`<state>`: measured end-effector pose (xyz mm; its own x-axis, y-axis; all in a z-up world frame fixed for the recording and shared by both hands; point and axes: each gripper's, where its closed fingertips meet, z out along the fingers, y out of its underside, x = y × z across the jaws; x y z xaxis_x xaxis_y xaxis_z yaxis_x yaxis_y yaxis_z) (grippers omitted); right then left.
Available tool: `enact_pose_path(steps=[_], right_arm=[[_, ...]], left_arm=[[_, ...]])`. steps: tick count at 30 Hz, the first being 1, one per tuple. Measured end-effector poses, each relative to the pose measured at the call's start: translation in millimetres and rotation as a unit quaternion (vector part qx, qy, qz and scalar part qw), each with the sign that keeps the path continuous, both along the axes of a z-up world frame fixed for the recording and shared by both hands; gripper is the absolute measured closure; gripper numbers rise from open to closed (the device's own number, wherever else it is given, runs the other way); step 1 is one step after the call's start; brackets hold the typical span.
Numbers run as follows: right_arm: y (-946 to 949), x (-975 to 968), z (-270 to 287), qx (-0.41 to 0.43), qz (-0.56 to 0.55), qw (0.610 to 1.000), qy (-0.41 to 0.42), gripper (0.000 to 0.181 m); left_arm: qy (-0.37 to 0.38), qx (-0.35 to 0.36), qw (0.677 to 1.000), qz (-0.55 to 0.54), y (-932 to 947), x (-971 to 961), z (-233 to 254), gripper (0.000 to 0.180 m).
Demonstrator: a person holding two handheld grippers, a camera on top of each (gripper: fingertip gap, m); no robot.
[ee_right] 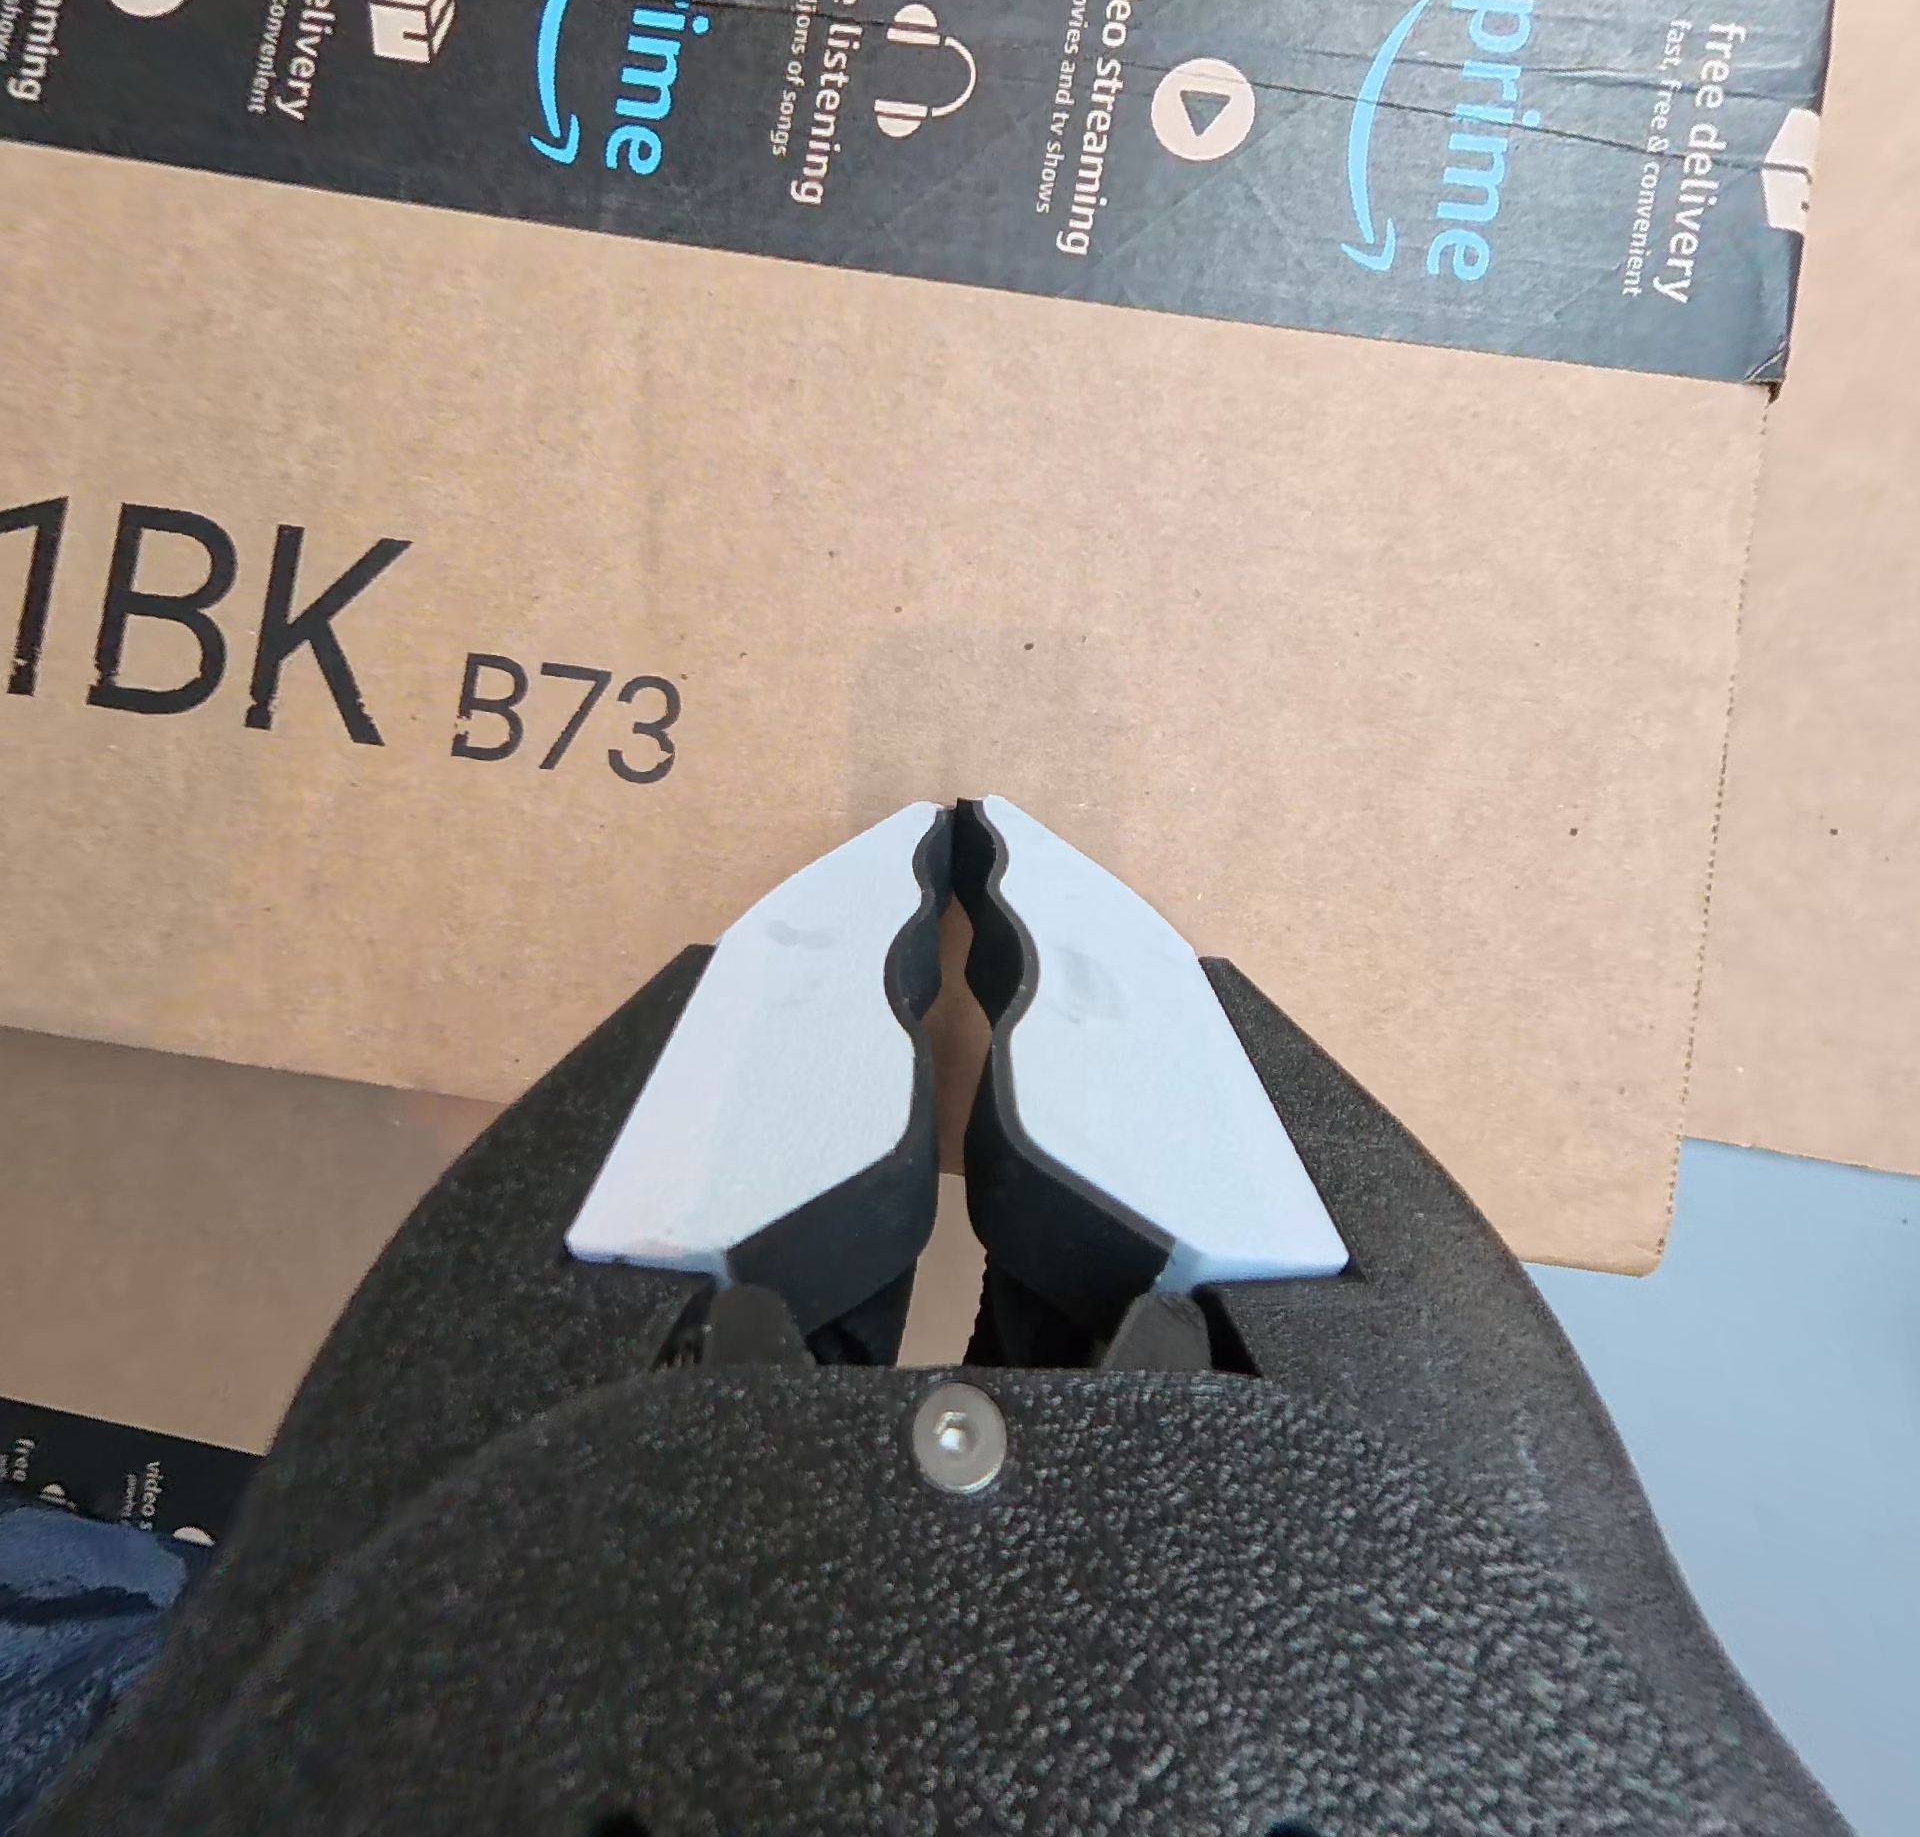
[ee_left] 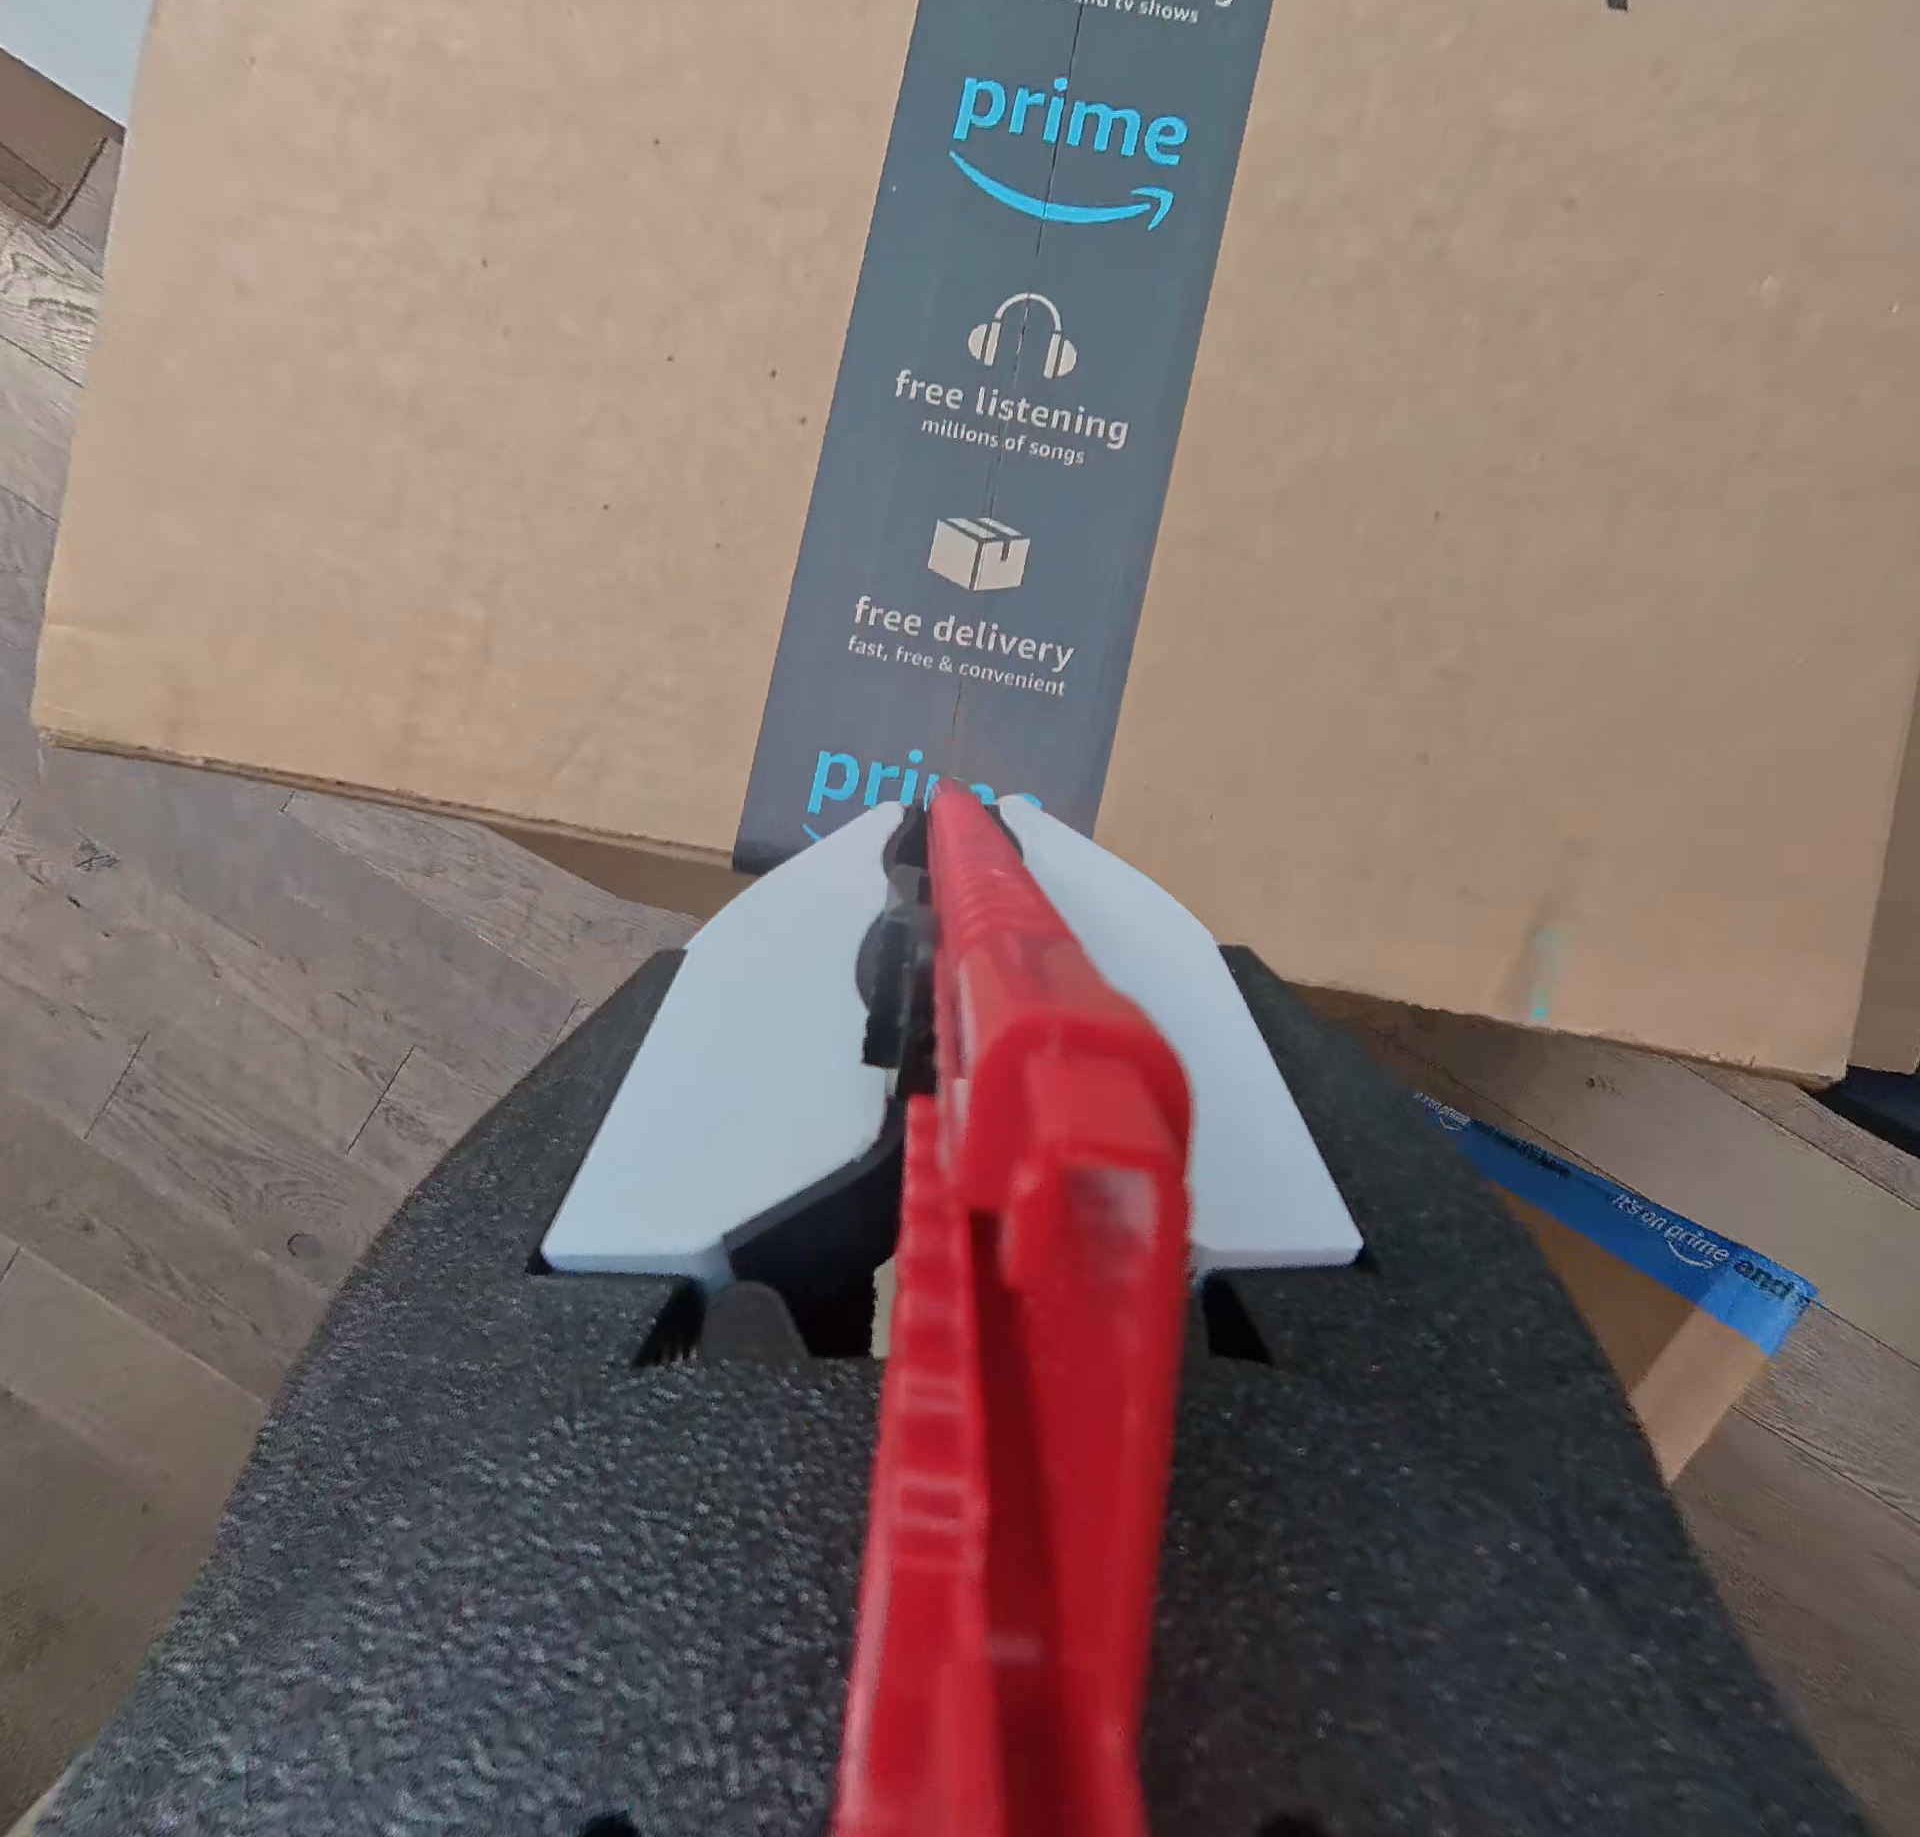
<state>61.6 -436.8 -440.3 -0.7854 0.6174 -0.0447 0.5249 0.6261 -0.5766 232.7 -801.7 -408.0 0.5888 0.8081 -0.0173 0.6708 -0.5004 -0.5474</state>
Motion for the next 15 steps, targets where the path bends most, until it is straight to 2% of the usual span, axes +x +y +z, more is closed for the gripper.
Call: enact_pose_path(steps=[2,4,5,7,9,12,15], right_arm=[[0.2,0.3,0.1,0.001,0.000,1.000,-0.001,0.180],[3.5,-2.6,0.1,0.004,-0.009,1.000,0.003,0.180],[5.4,-3.9,0.0,0.002,-0.013,1.000,0.001,0.180],[8.6,-5.9,0.2,-0.005,-0.016,1.000,0.001,0.180],[10.5,-6.3,0.5,-0.005,-0.013,1.000,0.007,0.180],[10.2,-6.0,1.2,0.001,-0.005,1.000,0.009,0.180],[9.9,-5.7,2.6,0.000,-0.004,1.000,-0.001,0.180]], left_arm=[[-0.005,-0.015,1.000,0.011,-8.4,9.7,-1.5,0.168],[-0.114,-0.157,0.981,0.007,-50.2,55.7,-30.6,0.167],[-0.134,-0.175,0.975,-0.011,-56.8,79.1,-36.2,0.168],[-0.133,-0.153,0.977,0.064,-68.1,101.2,-27.9,0.168],[-0.102,-0.099,0.978,0.154,-70.3,108.3,-13.0,0.168],[-0.071,-0.063,0.972,0.213,-62.4,115.3,-5.1,0.167],[-0.034,0.005,0.964,0.265,-43.2,103.8,-3.9,0.168]])
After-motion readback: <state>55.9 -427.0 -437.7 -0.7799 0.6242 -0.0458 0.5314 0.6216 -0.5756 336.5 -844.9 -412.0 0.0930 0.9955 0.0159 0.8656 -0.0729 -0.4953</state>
